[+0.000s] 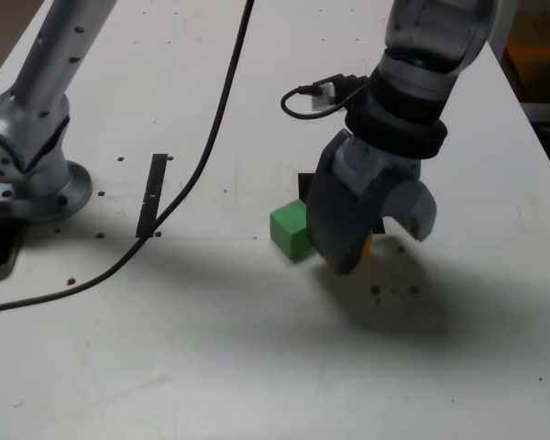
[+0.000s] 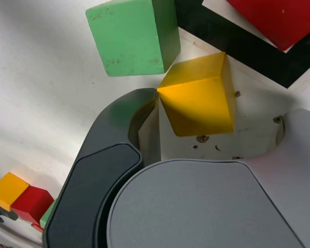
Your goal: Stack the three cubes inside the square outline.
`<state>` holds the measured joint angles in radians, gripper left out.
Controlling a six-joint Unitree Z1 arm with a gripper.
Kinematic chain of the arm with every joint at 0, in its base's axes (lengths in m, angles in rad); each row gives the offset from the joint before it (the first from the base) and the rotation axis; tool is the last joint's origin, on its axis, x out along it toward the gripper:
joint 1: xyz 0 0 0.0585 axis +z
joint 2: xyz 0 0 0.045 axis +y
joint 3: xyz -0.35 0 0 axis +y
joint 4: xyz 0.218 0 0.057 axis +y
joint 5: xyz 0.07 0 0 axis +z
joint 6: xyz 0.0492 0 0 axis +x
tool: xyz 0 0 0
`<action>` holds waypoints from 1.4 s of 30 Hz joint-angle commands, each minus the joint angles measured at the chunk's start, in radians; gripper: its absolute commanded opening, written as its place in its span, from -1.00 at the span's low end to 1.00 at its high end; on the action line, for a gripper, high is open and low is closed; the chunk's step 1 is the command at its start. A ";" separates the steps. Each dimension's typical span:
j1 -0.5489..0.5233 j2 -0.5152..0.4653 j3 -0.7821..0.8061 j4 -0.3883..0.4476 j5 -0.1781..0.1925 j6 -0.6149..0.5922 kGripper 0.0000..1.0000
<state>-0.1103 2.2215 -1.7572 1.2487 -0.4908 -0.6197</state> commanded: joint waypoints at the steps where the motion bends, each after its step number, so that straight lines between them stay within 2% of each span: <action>1: 0.001 0.009 0.003 -0.004 -0.006 0.006 0.72; 8: 0.002 0.026 0.008 -0.020 -0.025 0.027 0.70; 12: 0.003 0.033 0.009 -0.024 -0.033 0.033 0.59; 21: 0.003 0.034 0.012 -0.028 -0.028 0.034 0.08; 24: 0.003 0.031 0.008 -0.026 -0.025 0.034 -0.23; 27: 0.003 0.030 -0.001 -0.023 -0.022 0.034 -0.40; 34: -0.006 0.020 -0.015 -0.007 -0.021 0.026 -0.42; 42: -0.091 -0.034 -0.096 0.084 -0.029 -0.064 -0.42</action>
<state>-0.1945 2.1954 -1.8481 1.3295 -0.5183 -0.6800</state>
